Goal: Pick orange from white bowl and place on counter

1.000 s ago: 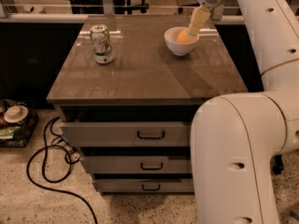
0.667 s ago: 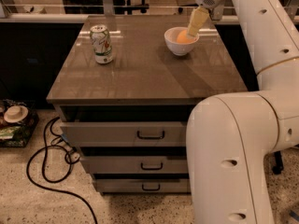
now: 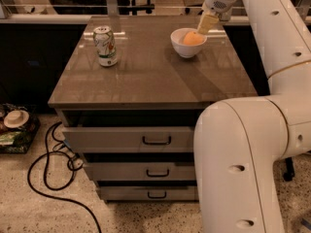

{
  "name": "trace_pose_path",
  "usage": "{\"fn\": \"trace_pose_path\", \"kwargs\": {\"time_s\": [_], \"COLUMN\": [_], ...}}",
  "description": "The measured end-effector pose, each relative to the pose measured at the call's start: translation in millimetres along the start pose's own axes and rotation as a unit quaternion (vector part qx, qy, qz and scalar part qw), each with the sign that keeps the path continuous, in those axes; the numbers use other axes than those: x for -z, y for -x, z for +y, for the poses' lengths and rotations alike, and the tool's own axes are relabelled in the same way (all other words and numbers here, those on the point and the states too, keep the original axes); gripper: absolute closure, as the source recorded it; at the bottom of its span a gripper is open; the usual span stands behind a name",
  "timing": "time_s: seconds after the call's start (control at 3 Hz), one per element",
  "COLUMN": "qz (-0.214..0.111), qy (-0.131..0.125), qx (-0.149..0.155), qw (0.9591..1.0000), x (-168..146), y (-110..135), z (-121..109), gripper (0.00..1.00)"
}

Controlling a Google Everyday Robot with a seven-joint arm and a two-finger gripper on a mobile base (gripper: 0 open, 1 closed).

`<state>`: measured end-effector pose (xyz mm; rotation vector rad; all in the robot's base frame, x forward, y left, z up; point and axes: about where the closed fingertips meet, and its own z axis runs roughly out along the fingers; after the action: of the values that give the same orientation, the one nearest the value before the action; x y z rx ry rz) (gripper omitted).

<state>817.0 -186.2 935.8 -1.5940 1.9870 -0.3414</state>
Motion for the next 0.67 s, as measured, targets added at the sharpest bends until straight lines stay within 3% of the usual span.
{"fn": "trace_pose_path", "kwargs": {"time_s": [0.33, 0.67], "qz": [0.001, 0.0], "qy": [0.009, 0.026], "qx": [-0.003, 0.008], "qw": [1.0, 0.9996], "x": [8.6, 9.1], "y": [-9.0, -10.1], "z": [4.5, 12.8], "gripper": [0.64, 0.8]}}
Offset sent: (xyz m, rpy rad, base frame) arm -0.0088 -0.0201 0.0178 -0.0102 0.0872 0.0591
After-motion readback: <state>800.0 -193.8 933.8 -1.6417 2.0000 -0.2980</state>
